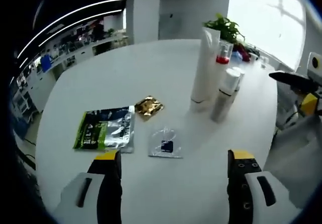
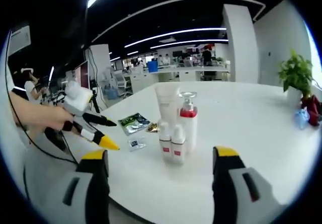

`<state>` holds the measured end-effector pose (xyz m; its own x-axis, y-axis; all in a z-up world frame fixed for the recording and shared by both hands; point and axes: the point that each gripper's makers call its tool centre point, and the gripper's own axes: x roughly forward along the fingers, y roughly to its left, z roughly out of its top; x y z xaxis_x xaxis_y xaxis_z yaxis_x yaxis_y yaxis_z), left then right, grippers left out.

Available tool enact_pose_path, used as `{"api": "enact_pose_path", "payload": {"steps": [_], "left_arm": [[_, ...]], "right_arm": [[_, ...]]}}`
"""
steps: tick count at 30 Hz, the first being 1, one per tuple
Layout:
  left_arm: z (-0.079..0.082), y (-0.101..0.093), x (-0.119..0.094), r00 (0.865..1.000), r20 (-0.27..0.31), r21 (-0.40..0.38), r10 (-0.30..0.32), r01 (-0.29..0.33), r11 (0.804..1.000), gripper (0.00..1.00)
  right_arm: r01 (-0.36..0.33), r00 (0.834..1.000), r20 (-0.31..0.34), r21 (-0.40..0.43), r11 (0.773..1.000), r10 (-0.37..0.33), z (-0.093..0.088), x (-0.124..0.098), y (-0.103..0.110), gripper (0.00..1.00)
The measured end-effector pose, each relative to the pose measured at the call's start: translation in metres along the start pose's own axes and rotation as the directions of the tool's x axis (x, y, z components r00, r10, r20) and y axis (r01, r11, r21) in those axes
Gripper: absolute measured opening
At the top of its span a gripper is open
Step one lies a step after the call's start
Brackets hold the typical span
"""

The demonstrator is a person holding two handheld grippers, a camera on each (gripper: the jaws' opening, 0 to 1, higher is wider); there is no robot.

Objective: Arrange the skincare products in the storage area until every visible bottle or jar stands upright without overlapping.

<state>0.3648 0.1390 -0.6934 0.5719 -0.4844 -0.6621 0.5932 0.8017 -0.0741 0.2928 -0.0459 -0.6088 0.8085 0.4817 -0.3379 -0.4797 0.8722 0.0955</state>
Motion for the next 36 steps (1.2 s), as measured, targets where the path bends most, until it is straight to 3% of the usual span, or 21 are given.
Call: {"api": "enact_pose_path", "payload": {"steps": [7, 14, 24, 31, 36], "left_arm": [[0.004, -0.003, 0.029, 0.998, -0.048, 0.092, -0.028, 0.033, 0.995, 0.77], [-0.009, 0.001, 0.049, 0.987, -0.156, 0.125, -0.048, 0.068, 0.990, 0.68], [-0.017, 0.002, 0.060, 0.971, -0.230, 0.150, -0.059, 0.096, 0.984, 0.58], [-0.014, 0.007, 0.060, 0.970, -0.238, 0.165, -0.054, 0.095, 0.982, 0.52], [-0.013, 0.006, 0.059, 0.968, -0.245, 0.172, -0.058, 0.102, 0.980, 0.38]], "right_arm": [[0.018, 1.000, 0.006, 0.015, 1.000, -0.018, 0.001, -0.001, -0.005, 0.86], [0.031, 0.999, 0.017, 0.026, 0.999, -0.032, 0.002, -0.002, -0.008, 0.86], [0.042, 0.999, 0.024, 0.041, 0.998, -0.043, 0.003, -0.003, -0.011, 0.86], [0.043, 0.999, 0.018, 0.040, 0.998, -0.044, 0.003, -0.002, -0.010, 0.86], [0.046, 0.999, 0.017, 0.043, 0.998, -0.047, 0.002, -0.001, -0.011, 0.85]]}}
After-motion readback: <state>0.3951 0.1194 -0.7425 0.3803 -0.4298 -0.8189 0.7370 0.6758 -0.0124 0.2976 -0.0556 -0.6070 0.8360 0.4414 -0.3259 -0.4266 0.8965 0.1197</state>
